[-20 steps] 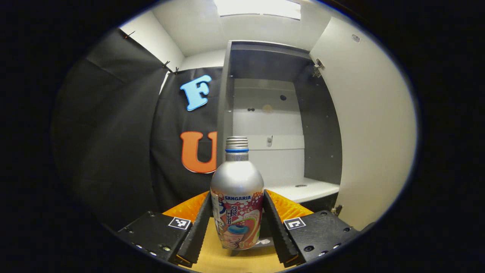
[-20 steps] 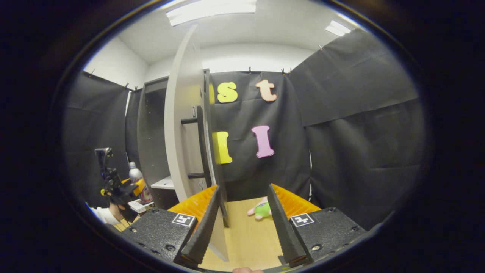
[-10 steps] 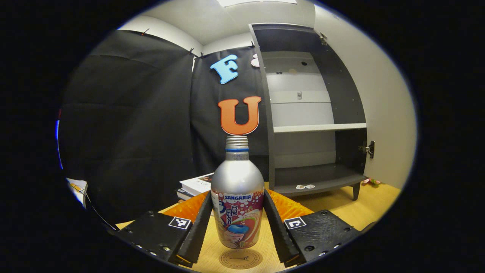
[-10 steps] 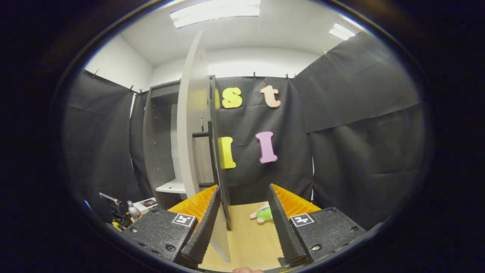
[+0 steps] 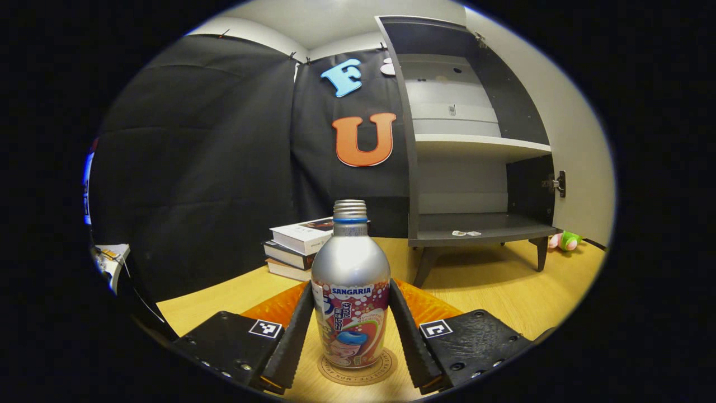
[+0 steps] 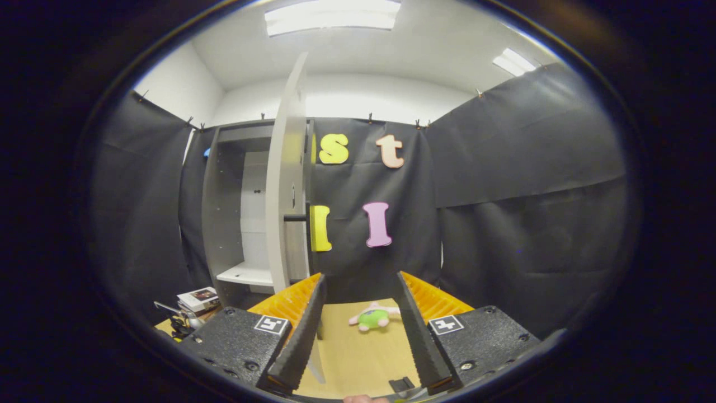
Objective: Open the cabinet door with the right hand, grasp the bottle in the cabinet with the left hand and place it on the coaster, then close the cabinet door with the right hand.
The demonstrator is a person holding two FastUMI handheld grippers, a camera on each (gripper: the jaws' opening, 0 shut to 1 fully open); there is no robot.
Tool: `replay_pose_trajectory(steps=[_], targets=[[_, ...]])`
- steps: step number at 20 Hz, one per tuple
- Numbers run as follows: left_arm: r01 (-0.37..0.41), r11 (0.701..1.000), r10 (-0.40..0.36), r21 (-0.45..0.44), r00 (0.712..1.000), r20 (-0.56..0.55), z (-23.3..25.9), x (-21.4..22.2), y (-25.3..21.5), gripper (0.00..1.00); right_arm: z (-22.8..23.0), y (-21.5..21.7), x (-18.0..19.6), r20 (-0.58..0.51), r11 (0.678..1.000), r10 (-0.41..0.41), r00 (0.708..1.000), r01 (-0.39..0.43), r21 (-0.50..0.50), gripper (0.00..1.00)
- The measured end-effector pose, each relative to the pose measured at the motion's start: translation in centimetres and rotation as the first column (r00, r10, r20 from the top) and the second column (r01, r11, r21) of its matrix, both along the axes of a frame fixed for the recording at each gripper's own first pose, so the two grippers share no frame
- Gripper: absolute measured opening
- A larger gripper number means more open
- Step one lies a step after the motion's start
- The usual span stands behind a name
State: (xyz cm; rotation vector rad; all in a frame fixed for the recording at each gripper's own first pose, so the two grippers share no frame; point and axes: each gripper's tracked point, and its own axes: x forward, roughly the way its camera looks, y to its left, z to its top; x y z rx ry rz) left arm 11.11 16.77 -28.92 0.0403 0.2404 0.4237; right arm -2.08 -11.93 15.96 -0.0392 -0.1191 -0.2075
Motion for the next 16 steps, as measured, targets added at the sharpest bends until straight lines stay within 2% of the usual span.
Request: replay_pose_trajectory(steps=[2, 8, 11, 12, 13, 14, 16], targets=[[-0.001, 1.0, 0.001, -0.025, 1.0, -0.005, -0.9, 0.0, -0.2, 0.75, -0.3, -0.1, -0.3, -0.002, 1.0, -0.01, 1.0, 0.01, 0.022, 0.77], [0.031, 0.999, -0.031, 0.026, 1.0, -0.001, -0.8, -0.2, -0.8, 0.76, -0.8, -0.1, 0.1, -0.012, 0.998, -0.016, 1.0, 0.016, 0.061, 0.77], [0.031, 0.999, -0.032, -0.023, 0.999, -0.016, -1.8, -0.4, -1.0, 0.79, -1.0, 0.1, 0.5, -0.017, 0.998, -0.009, 1.0, 0.01, 0.055, 0.77], [0.029, 0.999, -0.031, -0.04, 0.999, -0.03, -2.3, -0.6, -1.0, 0.81, -1.1, 0.1, 0.7, -0.019, 0.998, -0.008, 1.0, 0.009, 0.054, 0.77], [0.023, 0.999, -0.024, -0.044, 0.999, -0.041, -2.7, -0.8, -0.7, 0.87, -1.2, 0.2, 0.9, -0.022, 0.999, -0.006, 1.0, 0.007, 0.054, 0.77], [0.014, 0.999, -0.016, -0.04, 0.999, -0.04, -2.6, -1.0, -0.4, 0.98, -1.4, 0.2, 0.9, -0.023, 0.999, -0.004, 1.0, 0.006, 0.054, 0.77], [0.012, 0.999, -0.014, -0.036, 0.999, -0.038, -2.4, -1.1, -0.2, 0.98, -1.6, 0.1, 1.0, -0.029, 0.998, -0.004, 1.0, 0.006, 0.057, 0.77]])
